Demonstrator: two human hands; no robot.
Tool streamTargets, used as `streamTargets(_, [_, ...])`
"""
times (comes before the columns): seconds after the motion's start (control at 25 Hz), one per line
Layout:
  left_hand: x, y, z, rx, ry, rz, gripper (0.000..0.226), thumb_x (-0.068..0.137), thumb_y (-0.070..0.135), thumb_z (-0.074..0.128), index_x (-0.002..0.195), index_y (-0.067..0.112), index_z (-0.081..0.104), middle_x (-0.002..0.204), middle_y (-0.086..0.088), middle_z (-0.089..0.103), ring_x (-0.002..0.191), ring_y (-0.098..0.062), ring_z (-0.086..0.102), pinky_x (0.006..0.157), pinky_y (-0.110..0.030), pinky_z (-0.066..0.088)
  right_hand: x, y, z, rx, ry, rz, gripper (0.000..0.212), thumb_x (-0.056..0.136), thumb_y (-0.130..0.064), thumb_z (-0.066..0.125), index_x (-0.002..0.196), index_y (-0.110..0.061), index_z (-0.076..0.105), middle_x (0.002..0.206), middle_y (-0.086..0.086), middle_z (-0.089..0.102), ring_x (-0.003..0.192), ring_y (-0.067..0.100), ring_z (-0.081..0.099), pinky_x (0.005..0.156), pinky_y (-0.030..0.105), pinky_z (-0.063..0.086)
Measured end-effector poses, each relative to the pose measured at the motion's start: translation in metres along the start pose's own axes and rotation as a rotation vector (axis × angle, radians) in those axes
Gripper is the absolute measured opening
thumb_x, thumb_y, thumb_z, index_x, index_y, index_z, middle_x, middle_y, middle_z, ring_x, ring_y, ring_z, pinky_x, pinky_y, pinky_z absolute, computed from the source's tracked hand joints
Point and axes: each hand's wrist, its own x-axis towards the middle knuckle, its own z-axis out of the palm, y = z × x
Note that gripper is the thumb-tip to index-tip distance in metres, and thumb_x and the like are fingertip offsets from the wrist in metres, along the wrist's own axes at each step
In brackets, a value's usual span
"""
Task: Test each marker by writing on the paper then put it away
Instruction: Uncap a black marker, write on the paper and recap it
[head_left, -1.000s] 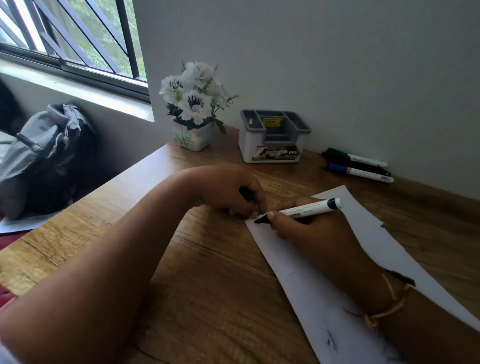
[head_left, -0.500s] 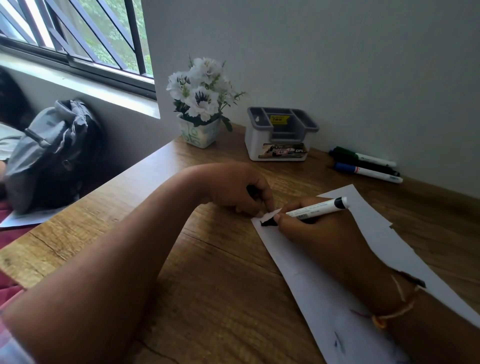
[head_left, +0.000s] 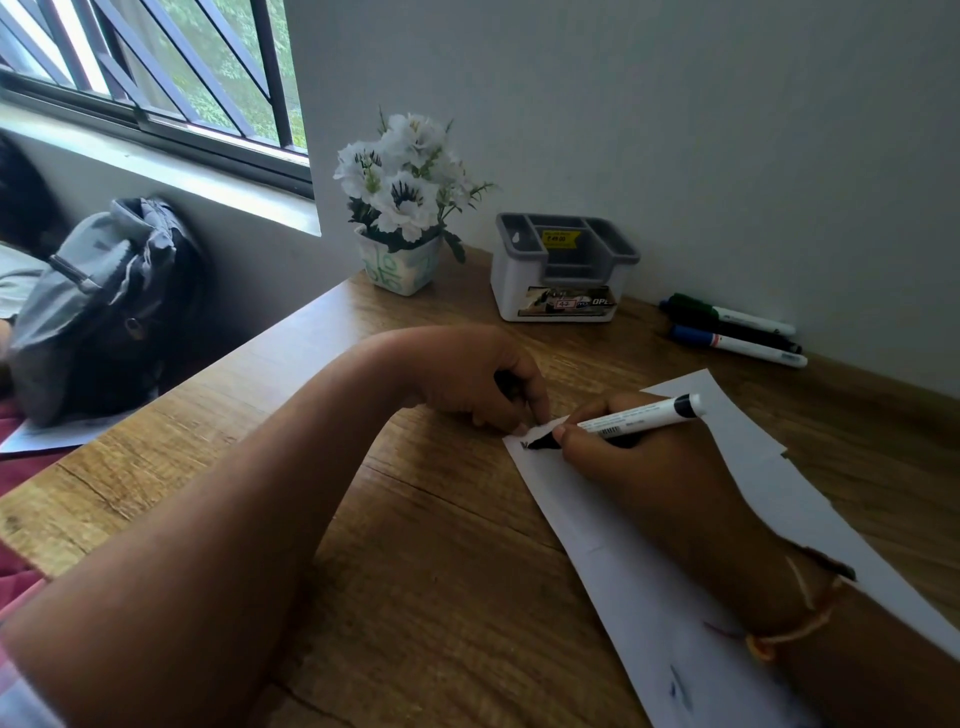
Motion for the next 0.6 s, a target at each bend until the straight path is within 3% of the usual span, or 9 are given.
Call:
streamTargets(0.08, [-0.0004, 0.0008, -0.0002, -0.003, 0.001, -0.008, 0.022, 0.085, 0.014, 0.074, 0.104, 0.024, 0.075, 0.097, -0.013, 0.074, 0.072, -0.016, 0.061, 0.064, -0.022, 0.048, -0.0001, 0.0008, 0.0001, 0.009, 0.005, 0.005, 0.014, 0.086, -0.027, 0.063, 0.099, -0.023, 0.065, 0.082, -0.007, 0.055, 0.076, 0.005, 0.056, 0.067, 0.008, 0.042])
streamTargets(0.24, [-0.0006, 0.0009, -0.0005, 0.004, -0.009, -0.01, 0.022, 0.085, 0.014, 0.074, 0.105, 0.024, 0.075, 0.097, -0.013, 0.074, 0.073, -0.016, 0.061, 0.066, -0.025, 0.049, 0.0016, 0.0008, -0.0008, -0.022, -0.046, 0.031, 0.025, 0.087, -0.026, 0.062, 0.111, -0.021, 0.066, 0.091, -0.005, 0.064, 0.082, 0.007, 0.06, 0.061, 0.014, 0.043])
streamTargets(0.32, [-0.0006, 0.0008, -0.0004, -0.004, -0.007, -0.009, 0.022, 0.085, 0.014, 0.074, 0.105, 0.024, 0.075, 0.098, -0.014, 0.073, 0.072, -0.015, 0.061, 0.065, -0.025, 0.048, 0.002, 0.0024, -0.0029, -0.024, -0.015, 0.008, 0.004, 0.084, -0.032, 0.066, 0.088, -0.033, 0.065, 0.079, -0.012, 0.061, 0.072, 0.003, 0.057, 0.057, 0.012, 0.038])
streamTargets(0.44, [-0.0009, 0.0011, -0.0001, 0.004, -0.003, -0.001, 0.022, 0.085, 0.013, 0.073, 0.104, 0.023, 0.075, 0.095, -0.015, 0.072, 0.067, -0.013, 0.058, 0.058, -0.017, 0.045, 0.0012, 0.0027, -0.0013, -0.016, 0.018, -0.019, 0.026, 0.082, -0.035, 0.069, 0.065, -0.04, 0.049, 0.065, -0.018, 0.05, 0.061, -0.001, 0.051, 0.054, 0.009, 0.036])
streamTargets(0.52, [-0.0008, 0.0007, -0.0002, 0.007, -0.003, -0.003, 0.021, 0.086, 0.013, 0.073, 0.104, 0.023, 0.075, 0.095, -0.016, 0.072, 0.066, -0.013, 0.057, 0.055, -0.014, 0.044, 0.0013, 0.0017, 0.0009, -0.056, -0.008, -0.018, 0.023, 0.084, -0.03, 0.067, 0.07, -0.036, 0.049, 0.068, -0.018, 0.045, 0.06, -0.001, 0.045, 0.058, 0.008, 0.038])
streamTargets(0.6, [-0.0003, 0.0005, -0.0005, 0.008, -0.005, -0.006, 0.021, 0.086, 0.014, 0.073, 0.104, 0.024, 0.075, 0.096, -0.015, 0.073, 0.068, -0.014, 0.058, 0.057, -0.015, 0.045, 0.0018, 0.001, -0.0003, -0.027, -0.036, 0.006, 0.006, 0.087, -0.023, 0.064, 0.089, -0.026, 0.059, 0.072, -0.011, 0.048, 0.064, 0.004, 0.045, 0.063, 0.01, 0.035])
